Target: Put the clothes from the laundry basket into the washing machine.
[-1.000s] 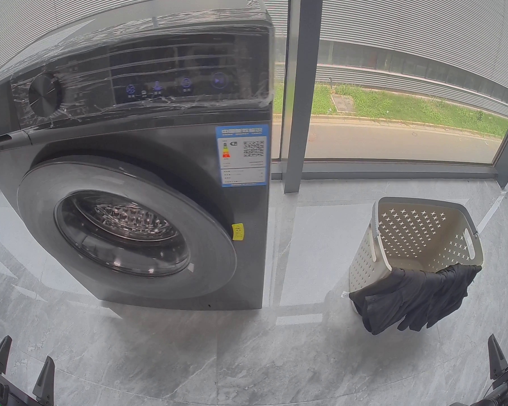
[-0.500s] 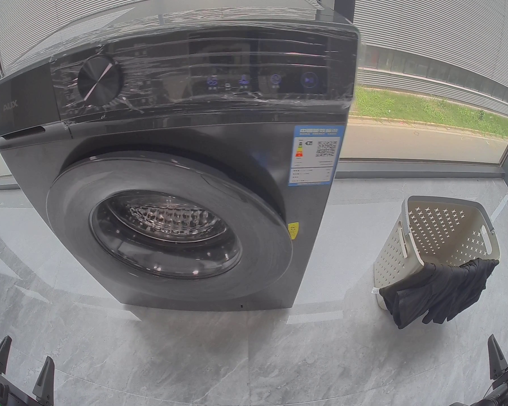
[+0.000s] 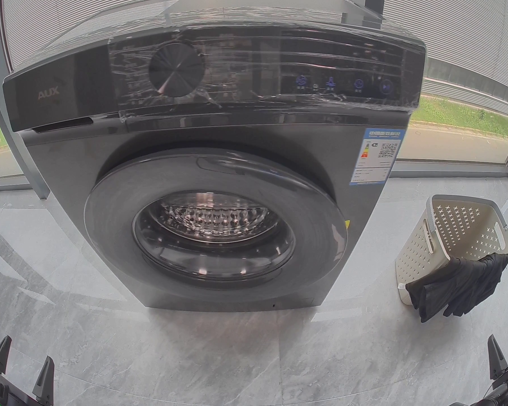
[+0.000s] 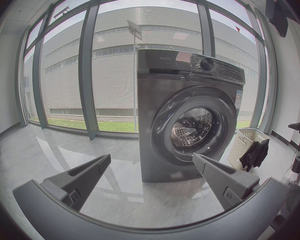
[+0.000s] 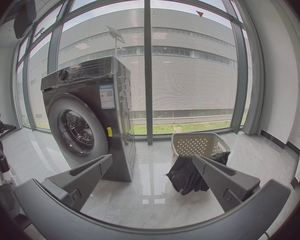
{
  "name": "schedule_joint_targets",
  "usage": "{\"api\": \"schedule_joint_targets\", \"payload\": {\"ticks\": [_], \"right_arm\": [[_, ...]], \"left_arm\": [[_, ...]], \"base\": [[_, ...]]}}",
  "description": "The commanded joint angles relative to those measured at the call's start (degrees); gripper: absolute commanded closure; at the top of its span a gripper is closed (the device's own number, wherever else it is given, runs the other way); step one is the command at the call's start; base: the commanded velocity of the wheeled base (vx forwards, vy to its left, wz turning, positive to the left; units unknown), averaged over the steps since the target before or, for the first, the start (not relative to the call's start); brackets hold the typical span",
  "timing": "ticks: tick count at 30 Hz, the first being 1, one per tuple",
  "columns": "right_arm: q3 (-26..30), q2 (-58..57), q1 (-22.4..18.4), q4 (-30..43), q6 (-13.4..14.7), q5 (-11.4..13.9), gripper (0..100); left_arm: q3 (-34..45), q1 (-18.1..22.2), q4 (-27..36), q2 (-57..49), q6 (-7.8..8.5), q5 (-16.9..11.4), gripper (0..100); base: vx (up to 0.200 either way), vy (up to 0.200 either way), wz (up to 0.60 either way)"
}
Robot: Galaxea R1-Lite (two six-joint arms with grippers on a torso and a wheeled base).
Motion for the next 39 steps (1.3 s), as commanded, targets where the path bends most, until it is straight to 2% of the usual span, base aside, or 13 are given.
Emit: {"api": "schedule_joint_targets", "payload": {"ticks": [1,28,37,39], "right_arm": [[1.01,-0.93,0.0,-0.04,0.0,0.0,0],[1.01,-0.93,0.0,-0.04,0.0,0.0,0],[1.01,-0.93,0.0,-0.04,0.0,0.0,0],[1.01,-0.93,0.0,-0.04,0.0,0.0,0]], "left_arm": [[0.92,-0.02,0.02,-0.96,-0.01,0.04,0],[0.92,-0.02,0.02,-0.96,-0.01,0.04,0],[0.92,-0.02,0.02,-0.96,-0.01,0.04,0],[0.92,-0.02,0.11,-0.96,-0.01,0.04,0]], "base": [[0.0,0.0,0.0],[0.0,0.0,0.0],[0.0,0.2,0.0],[0.0,0.0,0.0]]}}
